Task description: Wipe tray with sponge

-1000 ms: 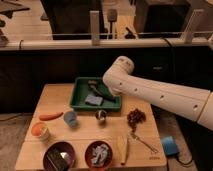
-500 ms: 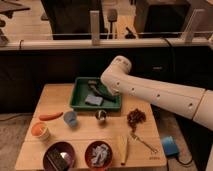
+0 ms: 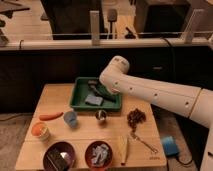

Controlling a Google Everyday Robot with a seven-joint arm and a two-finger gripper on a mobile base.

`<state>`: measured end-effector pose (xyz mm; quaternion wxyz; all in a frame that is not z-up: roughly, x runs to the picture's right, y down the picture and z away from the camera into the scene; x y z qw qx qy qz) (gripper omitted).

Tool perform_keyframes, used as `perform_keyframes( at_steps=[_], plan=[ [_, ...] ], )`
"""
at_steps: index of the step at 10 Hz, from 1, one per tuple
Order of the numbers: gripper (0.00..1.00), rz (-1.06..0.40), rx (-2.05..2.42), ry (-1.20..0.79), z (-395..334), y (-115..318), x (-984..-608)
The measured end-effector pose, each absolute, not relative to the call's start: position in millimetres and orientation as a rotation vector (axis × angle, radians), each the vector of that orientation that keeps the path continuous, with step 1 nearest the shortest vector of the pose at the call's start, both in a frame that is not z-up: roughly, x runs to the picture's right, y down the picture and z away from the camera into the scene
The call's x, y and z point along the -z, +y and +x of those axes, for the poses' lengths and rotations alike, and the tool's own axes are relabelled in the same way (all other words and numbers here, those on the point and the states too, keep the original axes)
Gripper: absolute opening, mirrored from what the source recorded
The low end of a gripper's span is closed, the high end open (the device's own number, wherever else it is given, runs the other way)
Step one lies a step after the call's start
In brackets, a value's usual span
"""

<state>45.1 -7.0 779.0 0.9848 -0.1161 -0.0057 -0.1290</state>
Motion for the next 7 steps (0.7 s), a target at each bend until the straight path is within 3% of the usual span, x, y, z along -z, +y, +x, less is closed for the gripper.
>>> perform_keyframes(
  at_steps=[7],
  plan=[
    [0.02,-0.213,0.269,-0.011,47,-13,-794]
  ],
)
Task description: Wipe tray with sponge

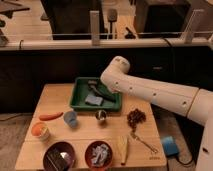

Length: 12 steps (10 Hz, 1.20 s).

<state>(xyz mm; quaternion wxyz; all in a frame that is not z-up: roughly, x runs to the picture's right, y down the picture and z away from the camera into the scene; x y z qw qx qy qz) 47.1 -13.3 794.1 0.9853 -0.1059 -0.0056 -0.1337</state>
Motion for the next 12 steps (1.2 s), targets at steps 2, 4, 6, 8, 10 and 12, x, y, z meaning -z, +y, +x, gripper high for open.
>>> perform_keyframes(
  at_steps=[2,4,6,8,10,12],
  plan=[
    [0.02,-0.207,0.266,-0.009,46,-14,-799],
    [0.02,-0.202,0.263,-0.007,47,-15,-803],
    [0.02,-0.200,0.260,-0.009,47,-14,-809],
    [0.02,-0.199,0.249,-0.005,50,-13,-816],
    [0.02,-0.197,0.242,-0.003,52,-14,-824],
    [0.02,-0.200,0.230,-0.002,50,-12,-833]
  ],
)
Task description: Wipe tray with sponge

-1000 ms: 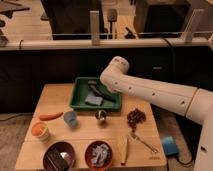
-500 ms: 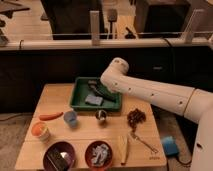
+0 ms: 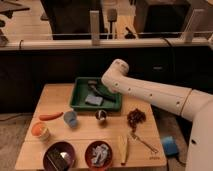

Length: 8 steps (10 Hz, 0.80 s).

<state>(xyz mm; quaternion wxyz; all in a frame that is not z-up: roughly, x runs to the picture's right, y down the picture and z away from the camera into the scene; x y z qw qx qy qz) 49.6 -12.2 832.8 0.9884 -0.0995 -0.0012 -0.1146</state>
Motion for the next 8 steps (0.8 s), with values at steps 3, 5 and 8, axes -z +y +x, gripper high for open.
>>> perform_keyframes(
  at_steps=[3,5,8],
  plan=[
    [0.02,-0.204,0.212,0.001,54,-11,-846],
    [0.02,-0.212,0.203,0.000,54,-7,-853],
    [0.02,-0.223,0.206,-0.008,53,-2,-867]
  ],
)
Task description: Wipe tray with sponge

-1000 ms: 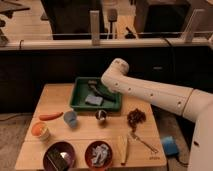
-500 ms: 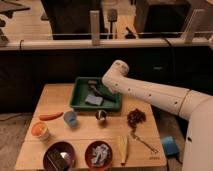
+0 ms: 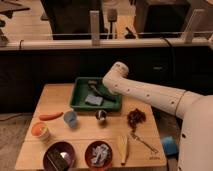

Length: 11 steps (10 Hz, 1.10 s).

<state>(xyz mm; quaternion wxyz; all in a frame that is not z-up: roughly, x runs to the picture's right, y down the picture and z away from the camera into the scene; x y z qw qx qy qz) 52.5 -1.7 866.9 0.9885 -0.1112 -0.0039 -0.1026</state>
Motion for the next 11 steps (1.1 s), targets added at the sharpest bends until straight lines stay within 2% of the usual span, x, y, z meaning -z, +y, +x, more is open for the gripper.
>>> perform_keyframes(
  at_steps=[1,4,5,8,9,11],
  plan=[
    [0.05,-0.227,0.207,-0.009,53,0,-871],
    [0.33,-0.224,0.278,-0.105,33,4,-868],
    [0.45,-0.220,0.338,-0.171,9,3,-865],
    [0.73,-0.225,0.507,-0.291,-37,2,-862],
    [0.79,-0.238,0.567,-0.322,-49,5,-866],
    [0.80,-0.240,0.659,-0.340,-59,8,-876]
  ],
)
